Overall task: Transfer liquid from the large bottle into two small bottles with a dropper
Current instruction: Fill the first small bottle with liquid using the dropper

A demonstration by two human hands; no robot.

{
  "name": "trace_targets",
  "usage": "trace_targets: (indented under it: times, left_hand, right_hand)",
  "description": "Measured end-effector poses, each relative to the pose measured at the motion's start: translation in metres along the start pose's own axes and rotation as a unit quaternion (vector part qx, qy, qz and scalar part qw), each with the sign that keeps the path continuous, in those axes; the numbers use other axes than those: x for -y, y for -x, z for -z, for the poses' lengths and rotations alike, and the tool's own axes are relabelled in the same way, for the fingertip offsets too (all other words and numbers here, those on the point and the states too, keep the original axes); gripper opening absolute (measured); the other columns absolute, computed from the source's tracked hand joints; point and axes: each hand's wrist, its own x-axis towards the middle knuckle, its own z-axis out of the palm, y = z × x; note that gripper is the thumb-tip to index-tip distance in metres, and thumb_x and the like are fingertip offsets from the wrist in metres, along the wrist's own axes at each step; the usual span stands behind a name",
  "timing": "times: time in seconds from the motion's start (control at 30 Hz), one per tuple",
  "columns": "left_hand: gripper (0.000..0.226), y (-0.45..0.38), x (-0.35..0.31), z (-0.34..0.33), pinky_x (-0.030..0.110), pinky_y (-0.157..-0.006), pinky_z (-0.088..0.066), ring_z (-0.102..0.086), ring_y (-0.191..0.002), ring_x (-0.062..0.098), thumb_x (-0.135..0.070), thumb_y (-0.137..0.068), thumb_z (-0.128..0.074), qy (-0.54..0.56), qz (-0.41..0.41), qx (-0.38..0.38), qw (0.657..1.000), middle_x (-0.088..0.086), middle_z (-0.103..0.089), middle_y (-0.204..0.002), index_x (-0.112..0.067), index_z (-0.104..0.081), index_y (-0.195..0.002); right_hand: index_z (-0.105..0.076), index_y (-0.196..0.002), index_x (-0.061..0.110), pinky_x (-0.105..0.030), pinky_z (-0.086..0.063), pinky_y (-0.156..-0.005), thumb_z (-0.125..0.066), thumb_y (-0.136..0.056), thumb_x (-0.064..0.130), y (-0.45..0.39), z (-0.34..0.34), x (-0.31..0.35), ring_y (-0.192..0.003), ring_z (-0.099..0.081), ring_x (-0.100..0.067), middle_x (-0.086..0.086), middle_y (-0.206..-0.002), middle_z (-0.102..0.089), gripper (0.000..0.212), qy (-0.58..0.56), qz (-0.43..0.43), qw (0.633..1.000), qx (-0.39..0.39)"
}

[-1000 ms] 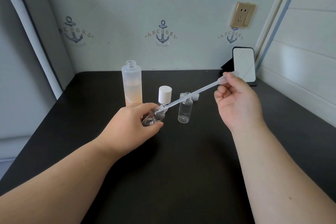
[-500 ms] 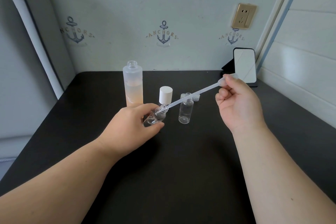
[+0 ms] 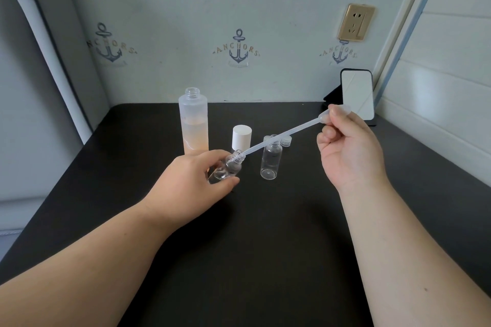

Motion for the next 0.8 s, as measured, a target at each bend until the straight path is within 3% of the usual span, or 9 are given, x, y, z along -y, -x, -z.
trace_targets:
  times: [0.1, 0.27, 0.43, 0.5, 0.63, 0.7, 0.8]
  left_hand:
    - [0.022, 0.0, -0.002, 0.001, 0.013, -0.064, -0.04, -0.057, -0.08, 0.0, -0.048, -0.082, -0.07, -0.004, 0.006, -0.001, 1.0, -0.022, -0.061, -0.084, -0.051, -0.062, -0.103]
    - [0.016, 0.0, -0.006, 0.004, 0.01, -0.059, -0.042, -0.059, -0.079, 0.0, -0.049, -0.083, -0.07, 0.003, 0.03, 0.005, 1.0, -0.041, -0.055, -0.093, -0.051, -0.057, -0.091]
    - [0.025, -0.001, -0.002, 0.002, 0.013, -0.058, -0.041, -0.06, -0.076, 0.0, -0.056, -0.078, -0.072, 0.011, 0.055, 0.011, 0.998, -0.022, -0.062, -0.077, -0.037, -0.062, -0.091]
    - [0.027, -0.001, -0.002, 0.002, 0.016, -0.06, -0.044, -0.061, -0.075, 0.0, -0.057, -0.076, -0.074, 0.021, 0.058, 0.015, 0.998, -0.024, -0.063, -0.076, -0.037, -0.062, -0.091]
    - [0.037, -0.001, -0.007, 0.004, 0.009, -0.062, -0.044, -0.062, -0.079, -0.002, -0.074, -0.068, -0.063, 0.05, 0.048, 0.024, 0.997, -0.032, -0.063, -0.08, -0.048, -0.058, -0.093]
    - [0.043, 0.001, -0.008, 0.006, 0.013, -0.066, -0.048, -0.064, -0.08, 0.002, -0.076, -0.071, -0.056, 0.08, 0.049, -0.018, 0.995, -0.032, -0.066, -0.088, -0.046, -0.064, -0.099]
    - [0.035, 0.005, -0.01, 0.011, 0.025, -0.069, -0.054, -0.066, -0.079, 0.01, -0.064, -0.085, -0.053, 0.149, 0.054, -0.141, 0.977, -0.014, -0.07, -0.084, -0.035, -0.067, -0.097]
  right_hand:
    - [-0.079, -0.074, 0.013, -0.02, -0.046, -0.06, -0.067, -0.092, 0.007, 0.0, -0.001, 0.002, -0.06, -0.056, -0.011, -0.003, -0.076, -0.069, 0.022, -0.016, -0.003, 1.0, -0.009]
    - [-0.078, -0.07, 0.014, -0.021, -0.048, -0.06, -0.066, -0.093, 0.011, 0.002, -0.002, 0.003, -0.061, -0.057, -0.012, -0.001, -0.075, -0.068, 0.026, -0.031, -0.008, 0.999, -0.011]
    - [-0.077, -0.079, 0.01, -0.022, -0.049, -0.06, -0.065, -0.094, 0.01, 0.003, -0.003, 0.004, -0.062, -0.059, -0.013, -0.003, -0.076, -0.069, 0.019, -0.055, -0.014, 0.998, -0.029]
    - [-0.078, -0.083, 0.009, -0.023, -0.05, -0.06, -0.065, -0.094, 0.01, 0.003, -0.002, 0.003, -0.063, -0.061, -0.013, -0.003, -0.076, -0.069, 0.017, -0.07, -0.019, 0.997, -0.033]
    - [-0.07, -0.099, 0.006, -0.023, -0.05, -0.06, -0.065, -0.094, 0.011, 0.003, 0.0, 0.003, -0.063, -0.063, -0.013, -0.002, -0.076, -0.069, 0.008, -0.085, -0.023, 0.995, -0.036]
    - [-0.068, -0.101, 0.005, -0.023, -0.05, -0.061, -0.066, -0.094, 0.011, 0.003, 0.0, 0.003, -0.064, -0.063, -0.012, -0.002, -0.076, -0.069, 0.01, -0.091, -0.025, 0.995, -0.035]
    - [-0.068, -0.103, 0.005, -0.023, -0.05, -0.06, -0.067, -0.093, 0.012, 0.003, 0.0, 0.003, -0.064, -0.063, -0.013, -0.002, -0.077, -0.069, 0.012, -0.093, -0.028, 0.995, -0.037]
